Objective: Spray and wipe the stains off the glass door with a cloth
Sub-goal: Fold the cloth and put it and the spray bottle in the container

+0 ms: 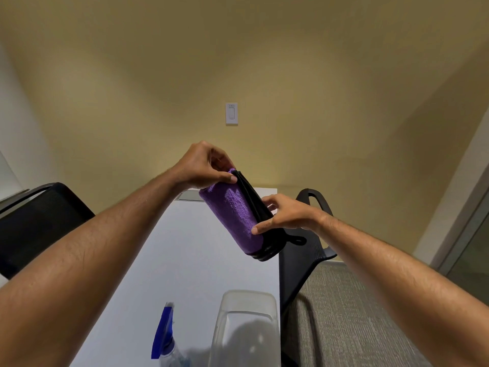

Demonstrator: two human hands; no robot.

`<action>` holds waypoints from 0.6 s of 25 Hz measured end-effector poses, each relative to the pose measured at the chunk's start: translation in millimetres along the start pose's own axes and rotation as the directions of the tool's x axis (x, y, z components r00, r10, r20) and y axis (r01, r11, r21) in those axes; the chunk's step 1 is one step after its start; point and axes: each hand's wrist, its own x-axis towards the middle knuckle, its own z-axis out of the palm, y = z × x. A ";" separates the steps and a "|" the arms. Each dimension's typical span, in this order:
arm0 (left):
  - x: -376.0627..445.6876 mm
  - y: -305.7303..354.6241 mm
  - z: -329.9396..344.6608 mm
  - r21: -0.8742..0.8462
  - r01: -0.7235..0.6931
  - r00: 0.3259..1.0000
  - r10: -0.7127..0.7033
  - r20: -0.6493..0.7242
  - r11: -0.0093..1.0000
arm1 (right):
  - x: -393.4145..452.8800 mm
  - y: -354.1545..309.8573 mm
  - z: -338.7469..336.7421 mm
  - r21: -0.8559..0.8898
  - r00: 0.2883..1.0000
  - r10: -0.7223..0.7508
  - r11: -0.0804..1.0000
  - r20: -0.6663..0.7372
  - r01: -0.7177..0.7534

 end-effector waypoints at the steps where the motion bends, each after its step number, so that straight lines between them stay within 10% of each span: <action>1: -1.5 -1.2 -0.1 -0.008 0.002 1.000 -0.002 -0.004 1.000 | 0.8 0.6 2.5 -0.006 1.000 0.018 1.000 -0.019 -0.018; 15: -40.8 -81.3 36.8 0.111 0.135 0.988 -0.142 0.059 0.985 | -10.0 21.2 23.7 -0.256 0.981 0.123 0.954 -0.150 -0.159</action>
